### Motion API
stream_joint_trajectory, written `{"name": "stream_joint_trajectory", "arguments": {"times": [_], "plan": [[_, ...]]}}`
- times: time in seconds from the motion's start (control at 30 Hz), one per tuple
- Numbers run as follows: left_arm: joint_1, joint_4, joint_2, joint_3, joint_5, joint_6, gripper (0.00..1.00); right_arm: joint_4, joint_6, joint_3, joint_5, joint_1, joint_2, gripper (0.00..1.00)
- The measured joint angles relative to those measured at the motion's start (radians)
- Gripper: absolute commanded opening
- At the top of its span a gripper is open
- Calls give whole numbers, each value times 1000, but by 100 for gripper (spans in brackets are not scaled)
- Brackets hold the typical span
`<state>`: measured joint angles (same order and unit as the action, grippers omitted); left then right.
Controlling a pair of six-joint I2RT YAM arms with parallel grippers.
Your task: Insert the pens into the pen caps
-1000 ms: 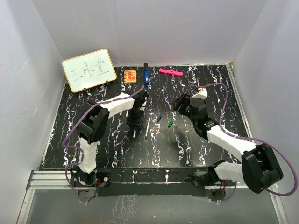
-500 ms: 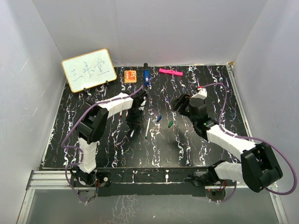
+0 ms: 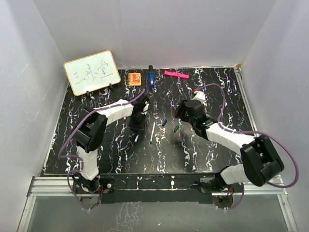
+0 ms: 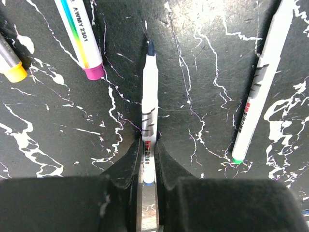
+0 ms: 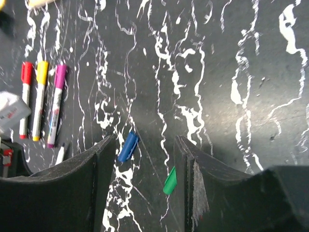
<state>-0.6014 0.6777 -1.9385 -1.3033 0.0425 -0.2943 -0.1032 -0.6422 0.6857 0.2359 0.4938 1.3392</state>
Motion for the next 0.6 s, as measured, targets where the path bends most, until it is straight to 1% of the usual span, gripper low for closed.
{"name": "stream_joint_trajectory", "arguments": {"times": [0.17,0.37,0.47,0.6], "plan": [[0,3,6,0,4,8,0,81,8,75,51,93,88,43],[0,19,23,-2,17,26,0,170,1,184,92,137,185,39],[0,43,76,-2,20,30,0,210,-15,239,107,148,230,36],[1,64,214,-2,20,30,0,247,-32,290,112,162,286,34]]}}
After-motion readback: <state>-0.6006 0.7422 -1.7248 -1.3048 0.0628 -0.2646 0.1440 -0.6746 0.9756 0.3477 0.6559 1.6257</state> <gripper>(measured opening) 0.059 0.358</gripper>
